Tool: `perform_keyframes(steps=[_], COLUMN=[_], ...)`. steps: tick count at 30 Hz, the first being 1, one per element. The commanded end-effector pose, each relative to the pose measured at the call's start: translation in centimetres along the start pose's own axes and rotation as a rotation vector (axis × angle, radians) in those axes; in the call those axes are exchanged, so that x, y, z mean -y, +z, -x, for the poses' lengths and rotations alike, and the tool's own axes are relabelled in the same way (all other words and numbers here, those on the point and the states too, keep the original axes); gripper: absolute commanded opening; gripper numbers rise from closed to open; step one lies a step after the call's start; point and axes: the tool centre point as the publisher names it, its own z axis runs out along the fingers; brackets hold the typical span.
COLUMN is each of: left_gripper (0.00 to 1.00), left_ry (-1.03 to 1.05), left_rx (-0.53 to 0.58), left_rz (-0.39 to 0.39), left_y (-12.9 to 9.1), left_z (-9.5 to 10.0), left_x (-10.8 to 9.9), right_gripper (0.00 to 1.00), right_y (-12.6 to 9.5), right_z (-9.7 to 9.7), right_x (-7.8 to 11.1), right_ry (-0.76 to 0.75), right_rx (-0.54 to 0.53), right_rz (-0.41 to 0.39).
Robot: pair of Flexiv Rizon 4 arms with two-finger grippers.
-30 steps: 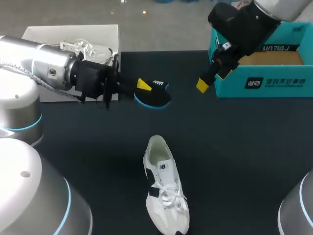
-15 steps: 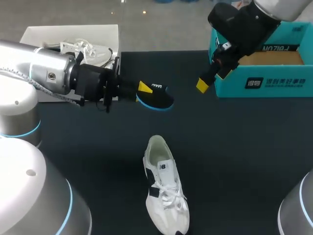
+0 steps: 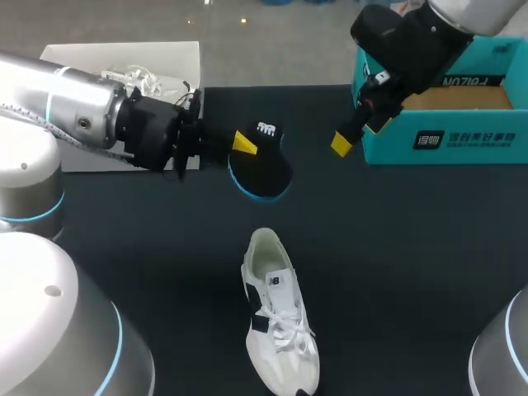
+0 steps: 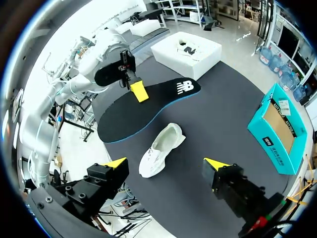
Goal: Take the shoe out of the shoebox, open the shoe tongue, remove and reinsert the insole, then place the shoe into the shoebox
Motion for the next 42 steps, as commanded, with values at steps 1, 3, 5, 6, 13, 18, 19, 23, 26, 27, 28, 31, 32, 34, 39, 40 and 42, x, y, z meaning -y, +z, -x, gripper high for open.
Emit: perform_keyframes(steps=[1,3,5,6,13,18,19,23,26,27,28,31,32,34,39,40,42], left_gripper=[0.0,0.0,0.0,0.0,0.0,0.0,0.0,0.0,0.0,0.0,0.0,0.0,0.0,0.0,0.0,0.0,0.0], left_ry=[0.249,0.277,0.308,0.308,0.339,0.321,0.321,0.312,0.314,0.316,0.326,0.335,0.335,0.335,0.335,0.335,0.335], left_rx=[-0.042,-0.019,-0.007,-0.004,0.025,0.035,0.034,0.046,0.061,0.07,0.064,0.09,0.09,0.09,0.09,0.09,0.09], left_rz=[0.064,0.082,0.09,0.091,0.094,0.094,0.095,0.116,0.119,0.107,0.114,0.104,0.104,0.104,0.104,0.104,0.104], left_y=[-1.1,-1.3,-1.3,-1.3,-0.5,0.2,0.2,0.1,0.0,0.0,0.0,0.1,0.1,0.1,0.1,0.1,0.1], left_z=[0.1,0.0,-0.3,-0.4,-1.5,-2.2,-2.3,-2.9,-2.9,-2.8,-2.6,-1.9,-1.9,-1.9,-1.9,-1.9,-1.9], left_x=[0.8,1.1,1.3,1.5,2.1,1.9,1.8,1.1,0.7,0.6,0.4,0.2,0.2,0.2,0.2,0.2,0.2], right_gripper=[1.0,1.0,1.0,1.0,1.0,1.0,1.0,1.0,1.0,1.0,1.0,1.0,1.0,1.0,1.0,1.0,1.0], right_y=[0.1,0.1,0.1,0.1,0.1,0.1,0.1,0.1,0.1,0.1,0.1,0.1,0.1,0.1,0.1,0.1,0.1], right_z=[0.0,0.0,0.0,0.0,0.0,0.0,0.0,0.0,0.0,0.0,0.0,0.0,0.0,0.0,0.0,0.0,0.0], right_x=[-0.2,-0.2,-0.2,-0.2,-0.2,-0.2,-0.2,-0.2,-0.2,-0.2,-0.2,-0.2,-0.2,-0.2,-0.2,-0.2,-0.2], right_ry=[0.0,0.0,0.0,0.0,0.0,0.0,0.0,0.0,0.0,0.0,0.0,0.0,0.0,0.0,0.0,0.0,0.0], right_rx=[-0.001,-0.001,-0.001,-0.001,-0.001,-0.001,-0.001,-0.001,-0.001,-0.001,-0.001,-0.001,-0.001,-0.001,-0.001,-0.001,-0.001], right_rz=[-0.003,-0.003,-0.003,-0.003,-0.003,-0.003,-0.003,-0.003,-0.003,-0.003,-0.003,-0.003,-0.003,-0.003,-0.003,-0.003,-0.003])
